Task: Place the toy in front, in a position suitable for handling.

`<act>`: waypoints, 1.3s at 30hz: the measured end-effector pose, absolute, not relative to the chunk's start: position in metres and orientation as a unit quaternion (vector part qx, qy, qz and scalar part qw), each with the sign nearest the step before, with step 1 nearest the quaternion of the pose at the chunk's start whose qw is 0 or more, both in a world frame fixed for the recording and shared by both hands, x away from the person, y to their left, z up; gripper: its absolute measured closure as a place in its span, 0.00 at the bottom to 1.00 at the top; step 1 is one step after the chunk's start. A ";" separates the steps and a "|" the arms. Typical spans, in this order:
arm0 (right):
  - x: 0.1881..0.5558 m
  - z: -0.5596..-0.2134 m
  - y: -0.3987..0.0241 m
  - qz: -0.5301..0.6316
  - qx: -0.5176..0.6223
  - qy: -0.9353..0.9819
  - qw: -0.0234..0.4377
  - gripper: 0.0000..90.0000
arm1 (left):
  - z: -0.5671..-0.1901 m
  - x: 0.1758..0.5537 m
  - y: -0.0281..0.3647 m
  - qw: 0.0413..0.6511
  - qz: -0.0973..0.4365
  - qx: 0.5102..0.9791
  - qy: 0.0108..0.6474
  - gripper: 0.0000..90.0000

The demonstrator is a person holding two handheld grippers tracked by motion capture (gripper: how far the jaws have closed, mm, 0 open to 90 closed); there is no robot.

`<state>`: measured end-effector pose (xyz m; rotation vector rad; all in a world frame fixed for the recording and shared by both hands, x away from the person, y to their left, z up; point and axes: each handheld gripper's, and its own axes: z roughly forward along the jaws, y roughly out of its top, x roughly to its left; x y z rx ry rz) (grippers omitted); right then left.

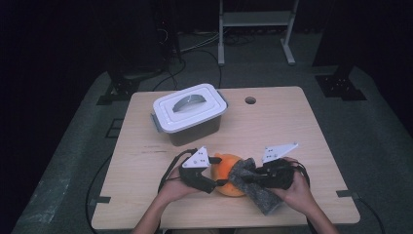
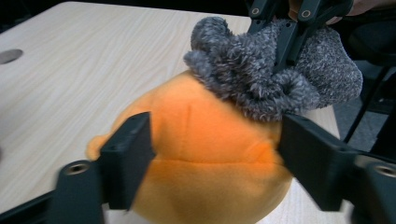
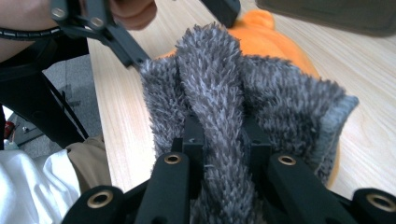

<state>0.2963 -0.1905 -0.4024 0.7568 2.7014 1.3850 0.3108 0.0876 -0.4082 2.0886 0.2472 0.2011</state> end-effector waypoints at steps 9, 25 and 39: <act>0.292 -0.416 -0.213 0.423 0.266 0.866 0.006 0.84 | -0.408 0.311 0.089 0.487 0.074 0.865 0.099 0.49; 0.287 -0.414 -0.201 0.432 0.244 0.868 0.000 0.84 | -0.411 0.315 0.089 0.498 0.075 0.854 0.131 0.45; 0.307 -0.385 -0.209 0.457 0.257 0.852 0.013 0.84 | -0.412 0.307 0.084 0.494 0.068 0.862 0.086 0.45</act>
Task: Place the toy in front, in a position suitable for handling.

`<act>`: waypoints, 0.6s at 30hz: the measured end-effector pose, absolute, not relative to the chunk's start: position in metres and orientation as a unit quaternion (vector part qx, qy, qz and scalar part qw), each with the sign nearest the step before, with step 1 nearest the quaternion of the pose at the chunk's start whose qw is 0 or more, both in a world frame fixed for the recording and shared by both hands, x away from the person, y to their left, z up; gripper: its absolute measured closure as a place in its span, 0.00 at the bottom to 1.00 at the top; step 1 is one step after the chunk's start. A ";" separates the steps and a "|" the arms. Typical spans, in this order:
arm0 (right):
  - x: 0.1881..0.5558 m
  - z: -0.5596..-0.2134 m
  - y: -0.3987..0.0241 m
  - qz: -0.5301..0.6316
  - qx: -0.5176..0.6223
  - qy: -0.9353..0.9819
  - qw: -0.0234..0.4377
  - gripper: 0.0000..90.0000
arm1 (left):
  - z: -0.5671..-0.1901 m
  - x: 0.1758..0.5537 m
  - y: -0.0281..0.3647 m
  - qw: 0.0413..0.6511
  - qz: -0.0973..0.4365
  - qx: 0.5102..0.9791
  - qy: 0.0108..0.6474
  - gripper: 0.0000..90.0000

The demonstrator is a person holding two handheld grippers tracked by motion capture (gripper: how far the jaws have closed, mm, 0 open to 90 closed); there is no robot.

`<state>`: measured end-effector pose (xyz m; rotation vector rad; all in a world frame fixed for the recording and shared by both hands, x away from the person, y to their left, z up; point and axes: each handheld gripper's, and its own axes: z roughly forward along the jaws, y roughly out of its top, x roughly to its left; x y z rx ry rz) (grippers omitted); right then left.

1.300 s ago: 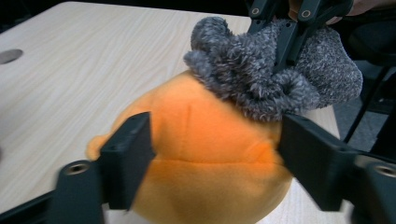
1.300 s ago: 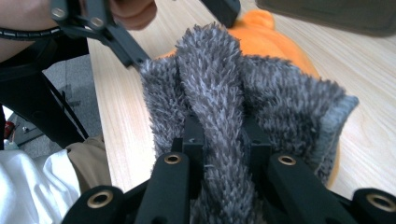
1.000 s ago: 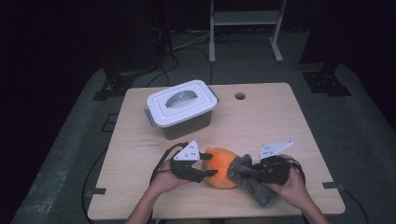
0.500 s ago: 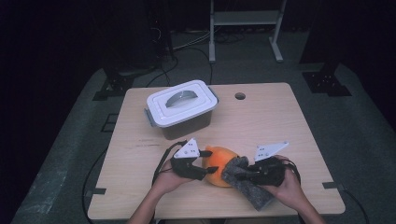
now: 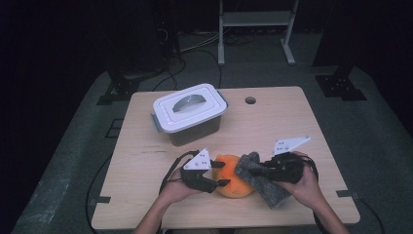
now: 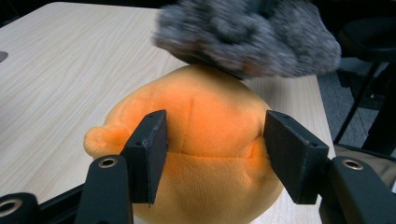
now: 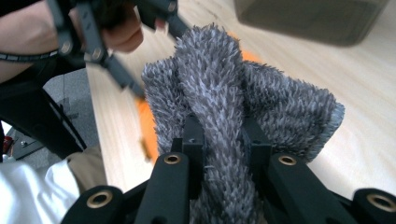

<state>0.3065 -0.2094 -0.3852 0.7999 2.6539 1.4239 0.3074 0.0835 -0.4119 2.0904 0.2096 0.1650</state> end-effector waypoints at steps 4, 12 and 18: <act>0.316 -0.390 -0.200 0.437 0.259 0.861 0.002 0.84 | -0.409 0.308 0.088 0.492 0.071 0.863 0.094 0.36; 0.307 -0.404 -0.196 0.442 0.252 0.860 -0.020 0.84 | -0.411 0.308 0.086 0.475 0.085 0.869 0.108 0.27; 0.300 -0.413 -0.211 0.434 0.264 0.861 -0.024 0.84 | -0.413 0.305 0.086 0.477 0.081 0.870 0.099 0.31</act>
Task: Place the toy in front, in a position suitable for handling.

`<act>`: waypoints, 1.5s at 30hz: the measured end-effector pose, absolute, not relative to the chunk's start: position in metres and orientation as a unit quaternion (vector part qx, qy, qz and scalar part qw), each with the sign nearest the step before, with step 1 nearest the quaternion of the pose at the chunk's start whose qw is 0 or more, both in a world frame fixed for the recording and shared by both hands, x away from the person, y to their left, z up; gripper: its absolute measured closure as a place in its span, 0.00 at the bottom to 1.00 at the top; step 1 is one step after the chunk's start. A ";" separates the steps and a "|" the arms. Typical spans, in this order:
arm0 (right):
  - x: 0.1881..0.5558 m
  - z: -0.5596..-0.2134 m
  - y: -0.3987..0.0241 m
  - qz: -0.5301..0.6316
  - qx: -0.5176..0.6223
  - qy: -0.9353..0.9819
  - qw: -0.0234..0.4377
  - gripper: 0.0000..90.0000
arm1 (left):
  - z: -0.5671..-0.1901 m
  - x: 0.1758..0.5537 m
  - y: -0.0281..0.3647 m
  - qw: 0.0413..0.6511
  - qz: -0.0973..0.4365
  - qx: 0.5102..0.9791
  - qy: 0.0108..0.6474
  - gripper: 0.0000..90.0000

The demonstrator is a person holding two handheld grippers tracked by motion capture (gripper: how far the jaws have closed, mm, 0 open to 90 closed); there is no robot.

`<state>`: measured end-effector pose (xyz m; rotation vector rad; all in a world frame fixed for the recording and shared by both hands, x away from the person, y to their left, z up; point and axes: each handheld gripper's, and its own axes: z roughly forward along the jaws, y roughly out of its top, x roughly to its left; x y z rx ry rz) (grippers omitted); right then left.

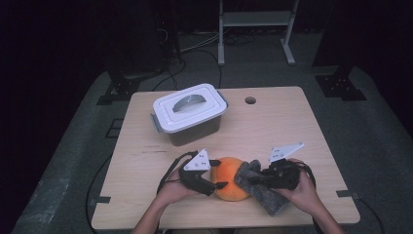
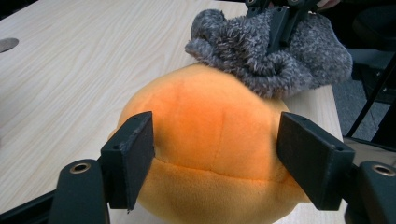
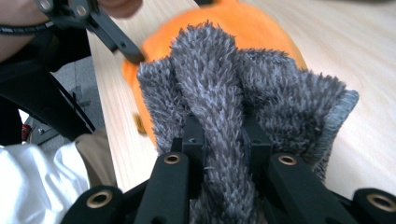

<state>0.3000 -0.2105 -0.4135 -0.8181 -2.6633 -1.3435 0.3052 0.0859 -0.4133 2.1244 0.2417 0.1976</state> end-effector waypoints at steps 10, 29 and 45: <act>0.309 -0.389 -0.204 -0.441 -0.256 -0.860 0.006 0.84 | -0.413 0.301 0.082 0.474 0.083 0.874 0.072 0.33; 0.300 -0.412 -0.209 -0.425 -0.257 -0.867 0.033 0.84 | -0.413 0.303 0.086 0.455 0.085 0.883 0.069 0.31; 0.318 -0.401 -0.182 -0.439 -0.248 -0.863 0.024 0.83 | -0.408 0.308 0.090 0.449 0.074 0.886 0.085 0.19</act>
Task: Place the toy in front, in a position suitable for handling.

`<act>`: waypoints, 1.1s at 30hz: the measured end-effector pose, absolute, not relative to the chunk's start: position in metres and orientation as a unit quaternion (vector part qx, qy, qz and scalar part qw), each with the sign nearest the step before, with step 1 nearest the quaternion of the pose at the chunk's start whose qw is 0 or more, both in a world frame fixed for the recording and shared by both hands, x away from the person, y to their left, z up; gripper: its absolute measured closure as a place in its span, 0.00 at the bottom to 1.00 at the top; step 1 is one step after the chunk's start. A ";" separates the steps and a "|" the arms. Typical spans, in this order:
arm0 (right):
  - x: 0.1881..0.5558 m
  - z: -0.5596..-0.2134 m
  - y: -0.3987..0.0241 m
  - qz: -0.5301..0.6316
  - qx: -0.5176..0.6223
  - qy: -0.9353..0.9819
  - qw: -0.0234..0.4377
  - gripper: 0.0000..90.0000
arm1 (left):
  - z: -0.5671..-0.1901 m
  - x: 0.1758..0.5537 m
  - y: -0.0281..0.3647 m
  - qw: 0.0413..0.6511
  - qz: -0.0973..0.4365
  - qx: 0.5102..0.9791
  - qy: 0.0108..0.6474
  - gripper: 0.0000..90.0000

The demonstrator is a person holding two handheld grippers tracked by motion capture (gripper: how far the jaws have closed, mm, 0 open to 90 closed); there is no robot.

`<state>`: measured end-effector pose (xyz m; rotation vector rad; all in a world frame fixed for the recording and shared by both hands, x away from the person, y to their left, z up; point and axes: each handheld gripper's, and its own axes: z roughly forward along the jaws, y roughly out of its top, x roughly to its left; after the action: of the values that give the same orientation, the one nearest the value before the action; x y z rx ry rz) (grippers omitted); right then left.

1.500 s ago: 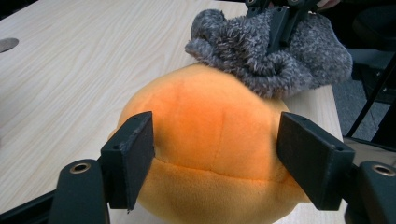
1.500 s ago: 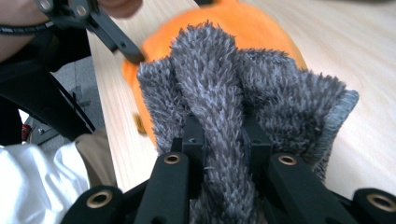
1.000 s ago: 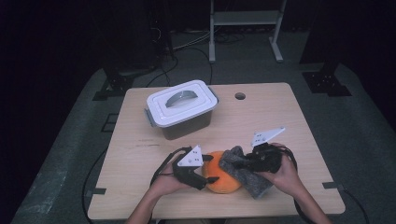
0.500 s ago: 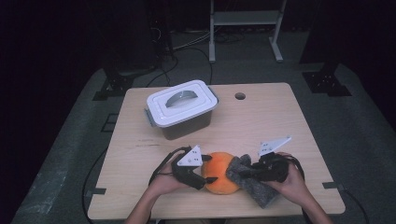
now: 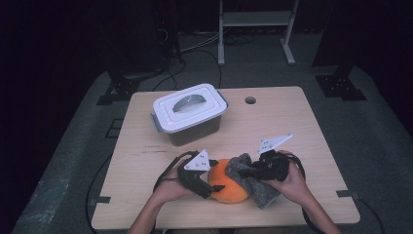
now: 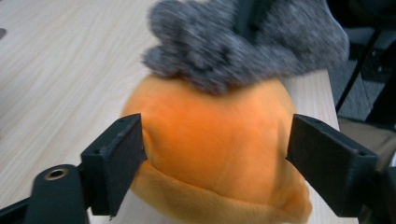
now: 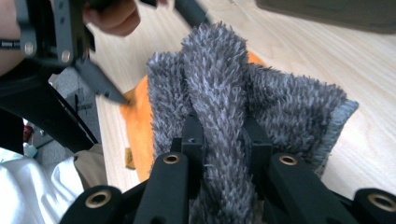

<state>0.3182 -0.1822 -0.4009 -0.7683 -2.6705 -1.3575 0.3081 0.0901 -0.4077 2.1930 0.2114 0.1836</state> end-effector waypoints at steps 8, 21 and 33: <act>0.297 -0.405 -0.185 -0.440 -0.235 -0.867 0.019 0.83 | -0.410 0.306 0.086 0.441 0.089 0.889 0.090 0.21; 0.294 -0.430 -0.229 -0.442 -0.285 -0.850 0.031 0.83 | -0.412 0.303 0.085 0.439 0.088 0.890 0.080 0.27; 0.314 -0.406 -0.195 -0.443 -0.263 -0.857 0.017 0.83 | -0.408 0.304 0.089 0.420 0.097 0.899 0.075 0.24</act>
<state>0.3141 -0.1951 -0.4064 -0.8163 -2.6633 -1.3778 0.3041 0.0895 -0.4077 2.2545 0.1890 0.2426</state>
